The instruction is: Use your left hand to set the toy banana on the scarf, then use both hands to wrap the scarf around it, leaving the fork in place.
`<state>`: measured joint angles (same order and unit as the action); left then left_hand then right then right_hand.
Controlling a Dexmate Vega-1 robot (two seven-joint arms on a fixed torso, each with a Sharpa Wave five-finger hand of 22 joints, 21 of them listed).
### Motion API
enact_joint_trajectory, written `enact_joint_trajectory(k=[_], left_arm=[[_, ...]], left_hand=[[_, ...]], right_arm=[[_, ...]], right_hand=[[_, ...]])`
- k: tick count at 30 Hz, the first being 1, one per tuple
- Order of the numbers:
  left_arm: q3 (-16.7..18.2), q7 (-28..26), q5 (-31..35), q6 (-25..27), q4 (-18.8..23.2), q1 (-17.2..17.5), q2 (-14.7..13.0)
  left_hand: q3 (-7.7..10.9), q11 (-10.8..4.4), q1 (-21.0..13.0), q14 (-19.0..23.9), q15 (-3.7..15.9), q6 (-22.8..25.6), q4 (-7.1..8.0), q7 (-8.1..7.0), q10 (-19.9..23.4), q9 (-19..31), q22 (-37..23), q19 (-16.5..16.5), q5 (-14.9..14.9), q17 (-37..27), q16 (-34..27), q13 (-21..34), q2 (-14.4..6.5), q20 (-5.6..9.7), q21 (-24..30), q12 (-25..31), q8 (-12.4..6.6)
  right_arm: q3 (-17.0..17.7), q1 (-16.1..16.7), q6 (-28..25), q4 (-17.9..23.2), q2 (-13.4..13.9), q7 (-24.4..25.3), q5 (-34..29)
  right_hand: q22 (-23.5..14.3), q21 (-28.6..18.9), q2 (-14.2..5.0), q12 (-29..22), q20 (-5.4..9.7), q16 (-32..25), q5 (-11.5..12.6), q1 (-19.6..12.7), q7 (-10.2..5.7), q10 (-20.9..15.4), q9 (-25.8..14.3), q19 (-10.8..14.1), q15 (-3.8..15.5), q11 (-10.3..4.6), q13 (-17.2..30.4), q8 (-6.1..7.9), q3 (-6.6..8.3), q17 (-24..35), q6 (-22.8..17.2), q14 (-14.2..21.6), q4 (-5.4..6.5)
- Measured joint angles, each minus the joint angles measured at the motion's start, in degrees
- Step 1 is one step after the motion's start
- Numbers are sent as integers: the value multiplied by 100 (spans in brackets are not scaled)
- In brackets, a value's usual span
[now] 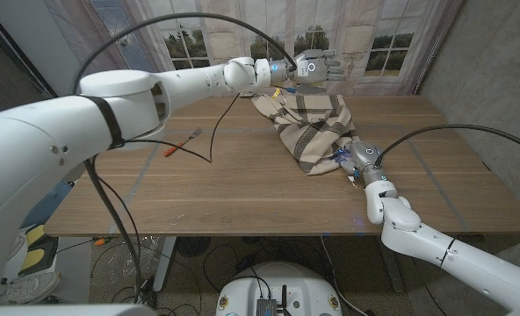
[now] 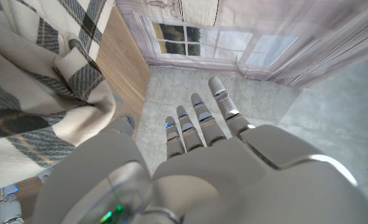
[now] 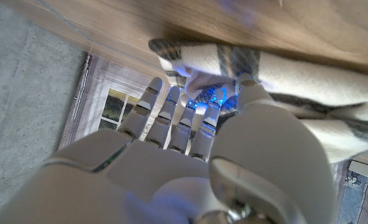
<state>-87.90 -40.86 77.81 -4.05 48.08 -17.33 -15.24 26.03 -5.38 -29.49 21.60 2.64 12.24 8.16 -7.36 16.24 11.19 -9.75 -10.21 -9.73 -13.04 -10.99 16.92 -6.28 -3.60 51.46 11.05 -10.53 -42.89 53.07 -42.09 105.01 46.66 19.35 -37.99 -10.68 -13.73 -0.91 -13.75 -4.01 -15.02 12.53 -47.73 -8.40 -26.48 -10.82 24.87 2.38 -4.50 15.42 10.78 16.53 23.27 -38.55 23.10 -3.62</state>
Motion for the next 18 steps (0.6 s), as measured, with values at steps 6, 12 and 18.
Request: enact_joint_trajectory(k=[6, 12, 18], left_arm=[[527, 566, -53, 201, 1292, 467, -745], [1172, 1074, -65, 348, 2545, 1063, -1359], [1668, 1529, -87, 484, 3278, 1571, -1712]], left_hand=[[-15, 18, 61, 0, 0, 22, 15, 22, 18, 0, 0, 0, 0, 27, -33, -17, 0, 0, -41, 0, -7], [-14, -4, 95, 0, 0, 23, 14, 22, 40, 1, 0, -31, 0, 26, -33, -44, -26, -30, -44, 41, -7], [-15, 26, 143, 1, 1, 45, 14, -1, 70, 1, 1, -31, 0, 47, -33, -44, -38, -30, -73, 41, -29]], right_arm=[[71, -9, -45, 149, 11, -50, -5], [152, -9, -58, 270, 12, -56, 20], [238, -2, -39, 374, -4, 32, 28]], right_hand=[[0, 0, -21, 44, -20, 0, 0, 102, 35, 53, 0, -20, 30, 53, 0, 0, 0, 27, 34, -31, 48], [0, 0, -46, 44, -20, 0, 43, 189, 62, 71, 0, -20, 30, 72, 0, 0, -17, 27, 61, -30, 111], [0, 0, -63, 44, -20, 0, 43, 265, 93, 103, 0, -20, 29, 103, 1, 0, -41, 53, 92, -30, 135]])
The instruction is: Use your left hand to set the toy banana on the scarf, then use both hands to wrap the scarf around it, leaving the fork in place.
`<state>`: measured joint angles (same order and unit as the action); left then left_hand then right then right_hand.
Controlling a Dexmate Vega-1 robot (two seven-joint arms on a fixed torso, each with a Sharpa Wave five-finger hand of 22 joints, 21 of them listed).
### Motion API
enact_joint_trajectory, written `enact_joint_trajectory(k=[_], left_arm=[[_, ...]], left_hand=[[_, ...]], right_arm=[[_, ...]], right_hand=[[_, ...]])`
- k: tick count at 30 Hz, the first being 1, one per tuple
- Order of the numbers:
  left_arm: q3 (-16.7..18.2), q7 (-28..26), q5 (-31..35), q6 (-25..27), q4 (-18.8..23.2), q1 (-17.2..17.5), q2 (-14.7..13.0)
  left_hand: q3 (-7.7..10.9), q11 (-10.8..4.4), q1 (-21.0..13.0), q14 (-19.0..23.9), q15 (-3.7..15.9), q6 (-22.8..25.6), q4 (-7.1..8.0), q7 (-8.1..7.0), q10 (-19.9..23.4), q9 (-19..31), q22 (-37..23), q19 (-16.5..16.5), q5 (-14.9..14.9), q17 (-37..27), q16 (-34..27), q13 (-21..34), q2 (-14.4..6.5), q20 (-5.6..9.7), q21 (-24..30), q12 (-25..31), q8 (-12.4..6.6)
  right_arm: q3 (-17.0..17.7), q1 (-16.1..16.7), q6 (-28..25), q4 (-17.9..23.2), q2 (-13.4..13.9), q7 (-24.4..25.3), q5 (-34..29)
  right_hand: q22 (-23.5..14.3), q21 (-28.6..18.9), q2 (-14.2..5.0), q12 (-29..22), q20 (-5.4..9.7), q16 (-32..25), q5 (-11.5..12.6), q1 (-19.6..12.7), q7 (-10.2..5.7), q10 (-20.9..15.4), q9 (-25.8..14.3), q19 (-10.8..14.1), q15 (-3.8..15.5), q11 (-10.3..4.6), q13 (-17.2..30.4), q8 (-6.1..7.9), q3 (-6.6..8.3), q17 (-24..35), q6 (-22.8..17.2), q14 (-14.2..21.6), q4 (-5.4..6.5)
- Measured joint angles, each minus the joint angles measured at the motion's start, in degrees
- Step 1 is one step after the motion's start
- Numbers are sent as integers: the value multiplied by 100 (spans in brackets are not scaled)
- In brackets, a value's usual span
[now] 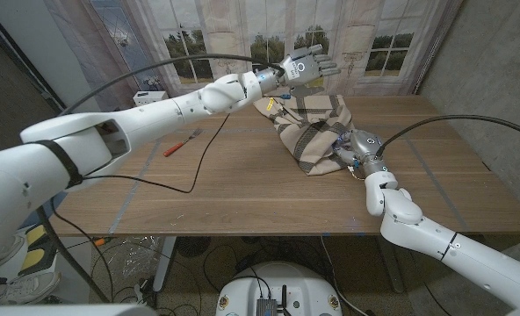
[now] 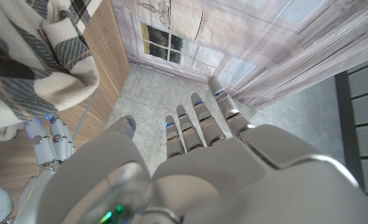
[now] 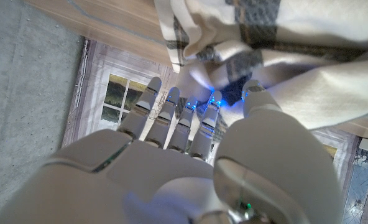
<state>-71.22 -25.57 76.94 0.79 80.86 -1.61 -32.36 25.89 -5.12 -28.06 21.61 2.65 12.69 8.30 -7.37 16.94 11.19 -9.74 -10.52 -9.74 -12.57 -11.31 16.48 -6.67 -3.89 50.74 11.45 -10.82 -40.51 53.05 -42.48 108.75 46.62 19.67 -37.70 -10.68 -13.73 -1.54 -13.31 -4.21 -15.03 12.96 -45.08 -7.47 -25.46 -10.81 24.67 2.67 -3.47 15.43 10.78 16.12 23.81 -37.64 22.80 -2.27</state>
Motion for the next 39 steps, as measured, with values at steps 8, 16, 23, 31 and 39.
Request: enact_joint_trajectory(k=[8, 16, 23, 31, 39], left_arm=[[714, 641, -116, 243, 846, 756, -383], [1474, 1138, -291, 512, 1574, 1606, -662], [1869, 1427, -620, 781, 1888, 2054, -752], [2518, 1594, -1173, 1006, 2290, 2783, -819], [3074, 1735, -2018, 1139, 2544, 3343, -850]], left_hand=[[0, 0, 47, 0, 0, 31, 0, 31, 0, -22, 0, 22, 0, 7, 0, -26, -1, -21, -13, 21, 0], [0, 22, 98, 0, 0, 52, 0, 53, 22, -28, 1, 0, 0, 33, 0, -53, -52, -62, -60, 21, 0], [0, 32, 145, 0, 0, 82, 0, 83, 32, -28, 1, 21, 0, 32, 0, -53, -39, -83, -95, 21, -22], [16, 53, 181, 0, 0, 125, -17, 125, 54, -28, 1, 72, 0, 59, 0, -80, -75, -134, -160, 21, -21], [40, 156, 234, -32, -31, 174, -40, 174, 50, -27, 1, 124, -1, 86, 0, -106, -83, -185, -222, 21, -21]], right_arm=[[191, 80, 86, 143, -81, 239, 68], [416, 202, 272, 242, -213, 623, 238], [546, 298, 351, 332, -324, 779, 323], [671, 403, 498, 418, -451, 1063, 488], [794, 496, 684, 480, -578, 1272, 697]], right_hand=[[0, 0, -60, 0, -21, 0, 0, 105, 0, -1, 0, 21, 0, 0, 0, 0, -1, 0, 0, 0, 46], [0, 0, -205, 0, -41, -1, 0, 94, 1, -56, -27, 42, -22, 10, -24, 0, 129, 0, -2, 22, 46], [0, -1, -240, 0, -28, -1, 0, 58, 21, -56, -11, 55, 0, 10, -27, 26, 176, -1, -22, 44, -2], [0, -1, -271, 0, -20, -4, 0, 27, 52, -87, -10, 64, -31, 40, -26, 38, 200, -18, -54, 75, -26], [0, -1, -294, 0, -50, -4, 0, 50, 85, -147, -10, 94, -1, 40, -26, 49, 257, -17, -87, 106, -35]])
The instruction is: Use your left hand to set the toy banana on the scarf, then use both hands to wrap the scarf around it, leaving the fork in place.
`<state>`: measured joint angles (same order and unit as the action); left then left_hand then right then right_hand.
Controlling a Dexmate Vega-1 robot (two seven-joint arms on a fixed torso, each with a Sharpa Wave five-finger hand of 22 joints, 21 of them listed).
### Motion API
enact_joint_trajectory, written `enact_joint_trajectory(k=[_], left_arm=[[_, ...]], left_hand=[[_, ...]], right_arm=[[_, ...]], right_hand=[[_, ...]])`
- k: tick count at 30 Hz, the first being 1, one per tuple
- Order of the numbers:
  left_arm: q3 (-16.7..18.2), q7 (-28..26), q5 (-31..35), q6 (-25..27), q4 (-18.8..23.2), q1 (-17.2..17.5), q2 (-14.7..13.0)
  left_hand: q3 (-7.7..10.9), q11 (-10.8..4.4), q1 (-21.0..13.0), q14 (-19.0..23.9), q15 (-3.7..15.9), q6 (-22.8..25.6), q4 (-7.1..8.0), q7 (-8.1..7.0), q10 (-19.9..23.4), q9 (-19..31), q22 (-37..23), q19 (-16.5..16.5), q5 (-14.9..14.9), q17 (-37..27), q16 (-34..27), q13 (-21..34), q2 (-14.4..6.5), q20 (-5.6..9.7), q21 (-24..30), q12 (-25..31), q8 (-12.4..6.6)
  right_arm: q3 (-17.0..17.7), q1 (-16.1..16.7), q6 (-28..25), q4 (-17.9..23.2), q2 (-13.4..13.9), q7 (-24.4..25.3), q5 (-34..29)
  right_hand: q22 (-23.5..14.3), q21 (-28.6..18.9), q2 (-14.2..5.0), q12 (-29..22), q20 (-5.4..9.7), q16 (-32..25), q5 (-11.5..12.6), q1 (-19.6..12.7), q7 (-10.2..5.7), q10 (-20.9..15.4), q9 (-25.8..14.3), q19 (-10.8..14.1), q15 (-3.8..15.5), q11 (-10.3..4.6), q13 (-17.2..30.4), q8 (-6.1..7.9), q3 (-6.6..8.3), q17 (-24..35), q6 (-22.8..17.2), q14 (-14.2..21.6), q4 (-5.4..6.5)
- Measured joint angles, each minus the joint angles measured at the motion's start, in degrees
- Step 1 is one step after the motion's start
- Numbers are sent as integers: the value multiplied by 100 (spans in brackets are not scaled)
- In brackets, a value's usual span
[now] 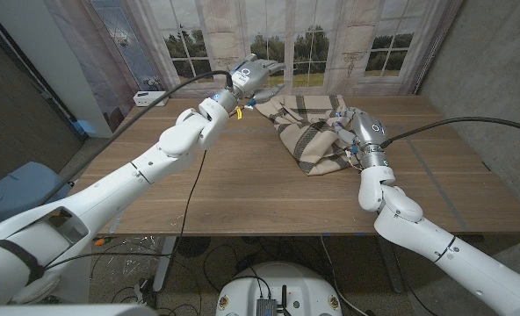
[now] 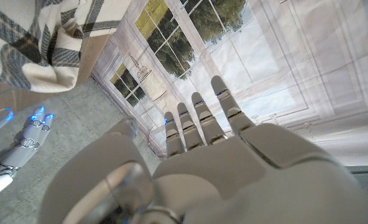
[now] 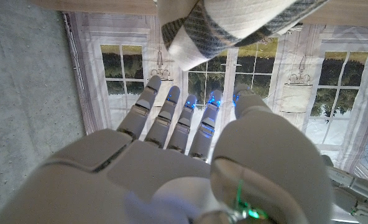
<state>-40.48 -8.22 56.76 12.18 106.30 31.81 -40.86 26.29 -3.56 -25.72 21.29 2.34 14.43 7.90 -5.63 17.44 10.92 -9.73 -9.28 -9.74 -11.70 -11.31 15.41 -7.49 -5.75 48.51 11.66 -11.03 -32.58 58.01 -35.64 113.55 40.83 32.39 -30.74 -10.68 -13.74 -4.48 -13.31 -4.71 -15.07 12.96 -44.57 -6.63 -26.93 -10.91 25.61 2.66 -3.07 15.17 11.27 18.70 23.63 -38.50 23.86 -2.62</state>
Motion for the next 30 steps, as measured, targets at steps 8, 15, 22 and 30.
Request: enact_joint_trajectory(k=[8, 15, 22, 30], left_arm=[[326, 81, -1001, -7, 98, 295, -10], [698, 148, -2133, -209, 161, 581, -42], [1203, 177, -3173, -515, 100, 967, -152], [1571, 262, -4414, -1021, -106, 1268, -243]], left_hand=[[24, 114, 30, -57, -9, 80, -24, 110, 10, 0, 0, 50, 0, 8, 0, -46, -30, -50, -65, 22, 0], [88, 198, 82, -72, -76, 142, -39, 248, 34, -28, 0, 102, 0, 26, 0, -79, -83, -101, -127, 22, -21], [112, 276, 113, -82, -185, 248, -63, 353, 51, -28, -29, 153, 0, 26, 0, -106, -113, -152, -178, 22, -21], [182, 411, 137, -110, -319, 283, -86, 516, 61, -27, -29, 196, 0, 25, 0, -133, -138, -259, -237, 44, -39]], right_arm=[[160, 81, 216, 37, -135, 100, 218], [349, 181, 538, 97, -251, 143, 607], [534, 328, 1194, 146, -394, 148, 1369], [680, 530, 1755, 156, -627, 225, 1923]], right_hand=[[0, 0, -69, 0, 0, 0, -14, 22, 29, 0, 0, 0, 0, 1, 0, 0, 46, 0, -30, 0, 1], [-5, 0, -129, 0, 0, 0, -32, 22, 97, 0, 0, -1, 0, 45, 1, 0, 82, 0, -44, 0, -9], [-14, 0, -182, 0, 0, 0, -106, 29, 210, 1, -1, -1, 0, 166, 1, 0, 117, 37, -65, -1, -23], [-13, 0, -226, 0, -31, -23, -133, 30, 341, -67, -1, 30, -10, 302, 1, 0, 157, 71, -109, 52, -63]])
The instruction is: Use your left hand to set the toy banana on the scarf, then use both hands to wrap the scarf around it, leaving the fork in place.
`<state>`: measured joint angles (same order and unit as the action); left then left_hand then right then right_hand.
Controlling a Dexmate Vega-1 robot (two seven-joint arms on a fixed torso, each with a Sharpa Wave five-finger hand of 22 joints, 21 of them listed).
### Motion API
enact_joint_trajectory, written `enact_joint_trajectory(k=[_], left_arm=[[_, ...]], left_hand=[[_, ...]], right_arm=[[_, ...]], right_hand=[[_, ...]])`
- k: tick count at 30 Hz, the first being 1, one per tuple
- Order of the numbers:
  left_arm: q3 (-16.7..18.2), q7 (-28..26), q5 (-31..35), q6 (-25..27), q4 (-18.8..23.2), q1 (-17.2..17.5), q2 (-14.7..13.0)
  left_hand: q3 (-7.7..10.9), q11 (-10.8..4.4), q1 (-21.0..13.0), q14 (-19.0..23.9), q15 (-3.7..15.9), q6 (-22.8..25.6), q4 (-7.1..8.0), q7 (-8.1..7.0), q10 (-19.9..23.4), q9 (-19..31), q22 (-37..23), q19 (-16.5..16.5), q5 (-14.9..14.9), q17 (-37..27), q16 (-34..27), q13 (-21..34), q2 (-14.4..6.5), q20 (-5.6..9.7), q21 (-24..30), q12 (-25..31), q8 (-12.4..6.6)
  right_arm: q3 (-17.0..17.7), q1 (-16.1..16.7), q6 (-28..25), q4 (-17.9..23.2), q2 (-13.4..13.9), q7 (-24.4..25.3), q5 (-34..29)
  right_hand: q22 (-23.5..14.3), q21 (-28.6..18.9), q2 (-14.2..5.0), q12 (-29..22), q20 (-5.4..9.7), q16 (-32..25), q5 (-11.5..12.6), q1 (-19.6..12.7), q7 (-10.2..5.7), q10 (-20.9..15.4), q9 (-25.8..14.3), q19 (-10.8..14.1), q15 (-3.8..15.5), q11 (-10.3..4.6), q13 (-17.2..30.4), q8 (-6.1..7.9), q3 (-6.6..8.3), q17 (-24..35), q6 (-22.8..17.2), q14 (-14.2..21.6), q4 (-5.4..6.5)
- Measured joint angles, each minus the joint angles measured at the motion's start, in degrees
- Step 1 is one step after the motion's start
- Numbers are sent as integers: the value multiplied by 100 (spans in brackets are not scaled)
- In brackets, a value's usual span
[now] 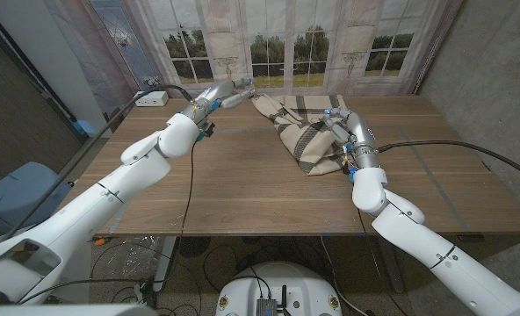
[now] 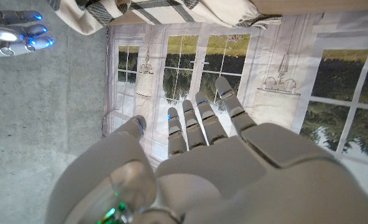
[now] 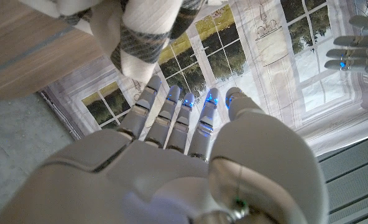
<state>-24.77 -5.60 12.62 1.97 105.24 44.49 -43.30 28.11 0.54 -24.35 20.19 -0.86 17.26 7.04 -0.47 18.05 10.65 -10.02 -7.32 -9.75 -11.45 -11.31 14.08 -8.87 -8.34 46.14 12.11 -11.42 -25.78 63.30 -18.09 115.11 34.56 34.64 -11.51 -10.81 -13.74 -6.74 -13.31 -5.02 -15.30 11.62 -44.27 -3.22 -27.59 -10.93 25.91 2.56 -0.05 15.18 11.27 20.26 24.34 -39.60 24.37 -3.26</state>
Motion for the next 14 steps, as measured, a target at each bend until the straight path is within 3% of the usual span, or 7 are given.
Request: enact_joint_trajectory(k=[5, 6, 8, 10, 14], left_arm=[[0, 164, -866, -418, 0, 0, 0], [289, 232, -1118, -534, -396, 245, -32], [309, 343, -1452, -681, -436, 261, -32], [411, 494, -1879, -855, -666, 351, -23], [457, 659, -2461, -1050, -770, 401, -19]], left_hand=[[42, 107, 22, -23, -39, 2, -7, 80, -3, 0, 0, 28, 0, 0, 0, -16, -22, -27, -22, 0, 0], [43, 115, 50, -33, -49, 2, -6, 80, -6, 0, 0, 28, 0, 0, 0, -23, -50, -27, -30, 0, 0], [42, 177, 51, -41, -125, 44, -6, 122, -21, 0, 1, 57, 0, 0, 0, -26, -51, -57, -67, 0, 0], [42, 270, 80, -65, -163, 28, -6, 178, -16, 1, 1, 69, 0, 0, 0, -26, -78, -68, -67, 0, 0], [72, 306, 112, -101, -199, -11, 24, 217, -41, 1, -26, 100, 0, 0, 0, -49, -50, -99, -111, 0, 21]], right_arm=[[112, 164, 0, -139, -190, 0, 0], [144, 205, 725, -191, -252, 109, 604], [193, 269, 794, -281, -358, 123, 651], [259, 341, 1219, -408, -482, 212, 912], [356, 442, 1457, -607, -693, 257, 1036]], right_hand=[[0, 0, -23, 0, -87, 0, -44, 23, 129, -67, -8, -21, -10, 142, 14, 0, 23, -4, -11, 51, -23], [0, 0, -23, 0, -95, 0, -44, 23, 153, -93, -12, -12, 4, 168, 14, 0, 33, -9, -35, 66, -32], [0, 0, -23, -25, -95, -20, -44, 23, 201, -118, -15, -12, 10, 193, 14, 40, 47, -18, -84, 112, -47], [1, 0, -20, -28, -107, -45, -44, 26, 240, -138, -15, -25, -10, 214, 13, 40, 47, -18, -83, 133, -47], [1, 44, 48, -28, -166, -45, -82, 153, 322, -146, -15, -84, -10, 305, 2, 40, 23, -18, -62, 132, -70]])
